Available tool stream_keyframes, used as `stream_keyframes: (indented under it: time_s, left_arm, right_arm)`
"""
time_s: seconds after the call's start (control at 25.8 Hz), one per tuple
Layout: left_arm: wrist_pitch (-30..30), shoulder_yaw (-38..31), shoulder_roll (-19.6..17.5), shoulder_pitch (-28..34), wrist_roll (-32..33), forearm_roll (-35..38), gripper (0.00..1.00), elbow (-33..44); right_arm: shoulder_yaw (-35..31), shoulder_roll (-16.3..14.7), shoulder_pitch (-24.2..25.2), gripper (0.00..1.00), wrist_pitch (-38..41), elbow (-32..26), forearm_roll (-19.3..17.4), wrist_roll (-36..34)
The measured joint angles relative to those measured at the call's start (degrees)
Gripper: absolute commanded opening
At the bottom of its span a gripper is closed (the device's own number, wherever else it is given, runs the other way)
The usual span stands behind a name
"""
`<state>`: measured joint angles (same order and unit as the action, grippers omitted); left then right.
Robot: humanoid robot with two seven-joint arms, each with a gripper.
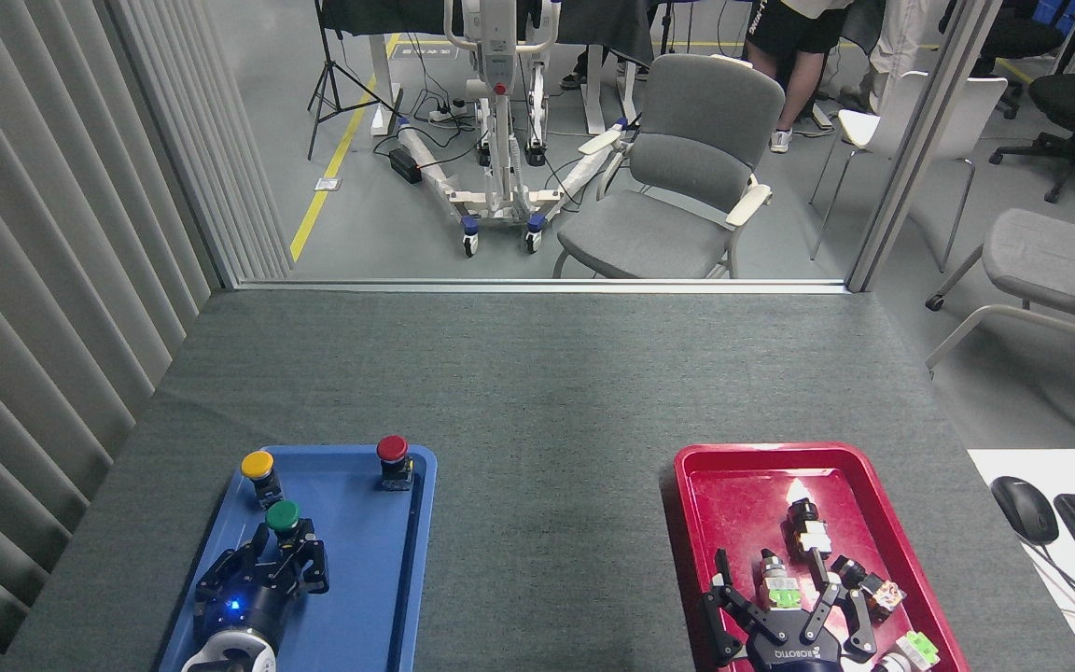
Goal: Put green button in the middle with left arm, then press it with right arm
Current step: 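Lift the green button off the blue tray with the left hand, then carry the green button to the table middle and set it down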
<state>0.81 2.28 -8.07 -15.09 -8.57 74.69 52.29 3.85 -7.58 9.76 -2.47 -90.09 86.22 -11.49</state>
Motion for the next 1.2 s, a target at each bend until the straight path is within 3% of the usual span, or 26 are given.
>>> stream_keyframes:
  time_s: [0.08, 0.16, 0.27, 0.43, 0.58, 0.7, 0.85, 1.09, 1.2]
  left_arm:
    - [0.49, 0.22, -0.03, 0.1, 0.02, 0.3, 0.0, -0.24]
    - [2.05, 0.6, -0.14, 0.26, 0.01, 0.73, 0.0, -0.23]
    - [5.76, 1.05, -0.46, 0.5, -0.89, 1.23, 0.0, 1.14]
    - [13.05, 3.53, -0.47, 2.88, -2.77, 1.69, 0.0, 10.59]
    - [17.47, 13.83, 1.7, 3.99, -3.27, 3.36, 0.0, 17.78]
    - [17.12, 21.92, 5.28, 1.49, -2.99, 6.28, 0.0, 14.32]
    - [16.43, 25.78, 9.51, -2.06, -2.99, 7.98, 0.0, 6.02]
    - [15.72, 26.42, 10.45, -3.45, -2.6, 7.67, 0.0, 0.2]
    - [15.69, 26.44, 10.48, -3.53, -2.39, 7.73, 0.0, -0.52]
  right_arm:
    - [0.01, 0.03, 0.0, 0.93, 0.0, 0.0, 0.0, 0.0]
    - [0.02, 0.06, 0.0, 0.86, 0.0, 0.0, 0.0, -0.01]
    - [0.02, 0.06, 0.0, 0.84, 0.05, 0.0, 0.07, -0.02]
    - [0.03, -0.03, -0.05, 0.84, 0.19, 0.0, 0.15, -0.04]
    - [0.07, -0.11, -0.08, 0.86, 0.24, 0.0, 0.17, -0.27]
    - [0.09, -0.14, -0.07, 0.83, 0.24, 0.0, 0.18, -0.12]
    - [0.11, -0.19, -0.02, 0.62, 0.24, 0.0, 0.18, -0.04]
    - [0.11, -0.42, 0.0, 0.03, 2.64, 0.0, 0.24, 0.13]
    - [0.11, -0.63, -0.04, 0.0, 6.4, 0.0, 0.26, 0.14]
